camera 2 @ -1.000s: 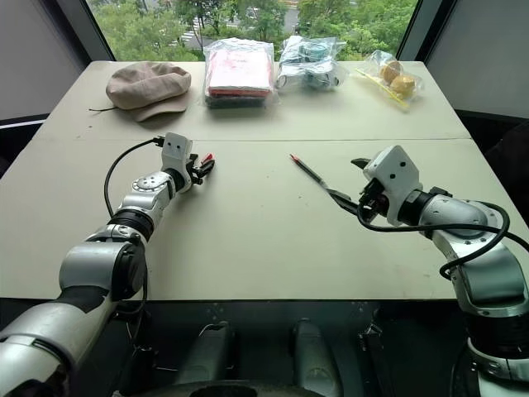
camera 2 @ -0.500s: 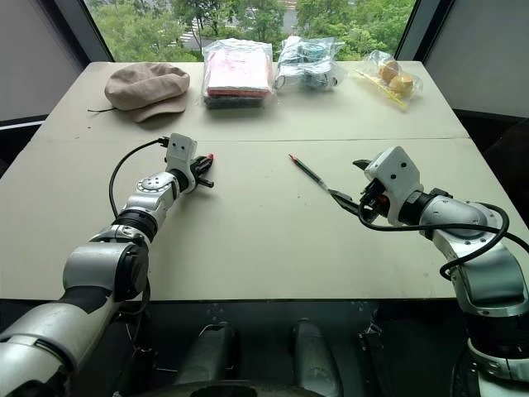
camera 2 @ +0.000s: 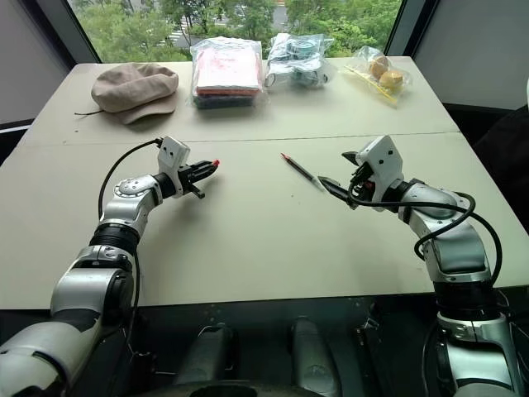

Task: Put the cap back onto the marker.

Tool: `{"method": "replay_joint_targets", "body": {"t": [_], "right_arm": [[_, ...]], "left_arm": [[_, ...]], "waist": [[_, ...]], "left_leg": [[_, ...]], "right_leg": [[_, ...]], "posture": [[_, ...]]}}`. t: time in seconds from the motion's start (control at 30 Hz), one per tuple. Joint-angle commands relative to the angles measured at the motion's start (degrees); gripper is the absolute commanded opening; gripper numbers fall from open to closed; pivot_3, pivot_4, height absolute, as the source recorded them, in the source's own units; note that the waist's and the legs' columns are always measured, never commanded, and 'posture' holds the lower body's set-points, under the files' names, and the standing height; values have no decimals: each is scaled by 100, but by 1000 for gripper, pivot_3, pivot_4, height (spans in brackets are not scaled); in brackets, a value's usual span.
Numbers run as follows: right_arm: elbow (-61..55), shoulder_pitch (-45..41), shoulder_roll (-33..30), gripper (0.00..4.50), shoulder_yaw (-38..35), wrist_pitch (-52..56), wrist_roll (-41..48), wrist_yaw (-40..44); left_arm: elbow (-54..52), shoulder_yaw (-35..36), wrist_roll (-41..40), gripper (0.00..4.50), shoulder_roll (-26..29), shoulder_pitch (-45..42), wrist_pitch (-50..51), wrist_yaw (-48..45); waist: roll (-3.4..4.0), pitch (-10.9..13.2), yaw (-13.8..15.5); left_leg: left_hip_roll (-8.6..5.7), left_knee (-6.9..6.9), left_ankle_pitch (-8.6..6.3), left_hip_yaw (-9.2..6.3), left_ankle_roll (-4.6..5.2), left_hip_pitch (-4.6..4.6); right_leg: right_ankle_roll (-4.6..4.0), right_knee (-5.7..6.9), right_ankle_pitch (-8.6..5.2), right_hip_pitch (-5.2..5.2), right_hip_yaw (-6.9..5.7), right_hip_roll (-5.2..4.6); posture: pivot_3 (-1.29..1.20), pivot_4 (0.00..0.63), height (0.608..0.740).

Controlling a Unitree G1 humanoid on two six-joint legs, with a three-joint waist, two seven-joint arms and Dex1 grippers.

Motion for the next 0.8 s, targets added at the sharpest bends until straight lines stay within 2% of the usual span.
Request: {"method": "replay_joint_targets", "body": {"t": [0.03, 0.3, 0.5, 0.8], "right_arm": [[623, -406, 253, 3967, 145, -448, -100, 160], [2208, -1032, 830, 3967, 470, -1284, -434, 398], [3519, -1481, 1080, 3967, 489, -1974, -706, 495], [4974, -2022, 1330, 3967, 393, -2562, -861, 512]], "left_arm": [[-1859, -112, -239, 37, 275, 555, 597, -120], [-3835, -78, -416, 37, 674, 1499, 1580, 269], [-4366, -5, -572, 37, 818, 1740, 1956, 508], [-4607, 0, -737, 37, 1027, 1866, 2119, 665]], "waist": [[1, 0, -4], [3, 1, 66], [3, 1, 50], [4, 2, 28]], "left_leg": [[0, -3, 0, -1, 0, 1], [-1, -1, 0, 1, 0, 0], [0, -1, 0, 2, 0, 0], [1, -3, 0, 2, 0, 1]], "right_leg": [[-1, 1, 0, 0, 0, 0], [-1, 2, 0, -1, 0, -4], [-1, 0, 0, -1, 0, -4], [-2, 1, 0, -2, 0, -3]], "posture": [[0, 150, 740], [0, 150, 740], [0, 150, 740], [0, 150, 740]]}}
